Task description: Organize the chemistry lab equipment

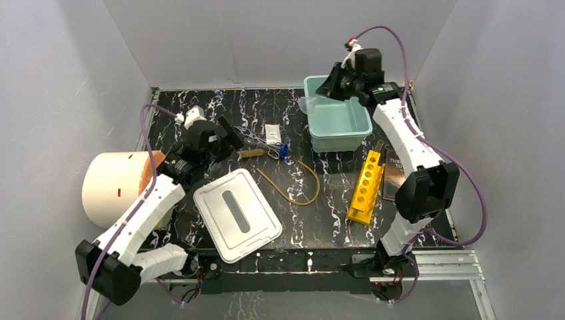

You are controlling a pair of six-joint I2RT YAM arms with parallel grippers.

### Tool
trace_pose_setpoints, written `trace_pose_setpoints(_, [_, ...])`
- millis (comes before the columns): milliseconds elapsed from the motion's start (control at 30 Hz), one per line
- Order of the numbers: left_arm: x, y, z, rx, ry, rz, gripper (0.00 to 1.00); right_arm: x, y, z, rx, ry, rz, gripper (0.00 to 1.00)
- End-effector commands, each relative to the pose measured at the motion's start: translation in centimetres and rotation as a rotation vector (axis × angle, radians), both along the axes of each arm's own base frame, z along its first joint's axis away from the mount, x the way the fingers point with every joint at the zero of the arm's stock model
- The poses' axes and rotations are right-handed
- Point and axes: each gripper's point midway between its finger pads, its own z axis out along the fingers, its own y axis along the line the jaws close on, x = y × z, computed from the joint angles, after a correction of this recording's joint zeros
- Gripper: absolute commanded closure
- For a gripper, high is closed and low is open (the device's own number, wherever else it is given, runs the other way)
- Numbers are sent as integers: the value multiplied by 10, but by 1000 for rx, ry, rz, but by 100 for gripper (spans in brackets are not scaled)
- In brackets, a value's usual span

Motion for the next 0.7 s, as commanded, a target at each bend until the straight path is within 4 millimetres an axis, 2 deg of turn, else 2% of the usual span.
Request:
trace_pose_setpoints(0, [23, -12, 17, 0, -60, -39, 2, 13, -27, -14, -140, -17, -93, 100])
trace_pose_setpoints(133, [32, -20, 5, 1, -27, -57, 2, 24, -36, -46, -260, 63, -97, 100])
trace_pose_setpoints(333, [41, -20, 3, 47, -33, -78, 2, 29, -43, -107, -386, 263, -68, 100])
trace_pose_setpoints(500, [48, -21, 0, 62, -41, -81, 2, 41, -34, -134, -395, 286, -35, 100])
trace_pose_setpoints(667, [52, -21, -5, 92, -18, -95, 2, 40, -21, -164, -445, 384, 30, 100])
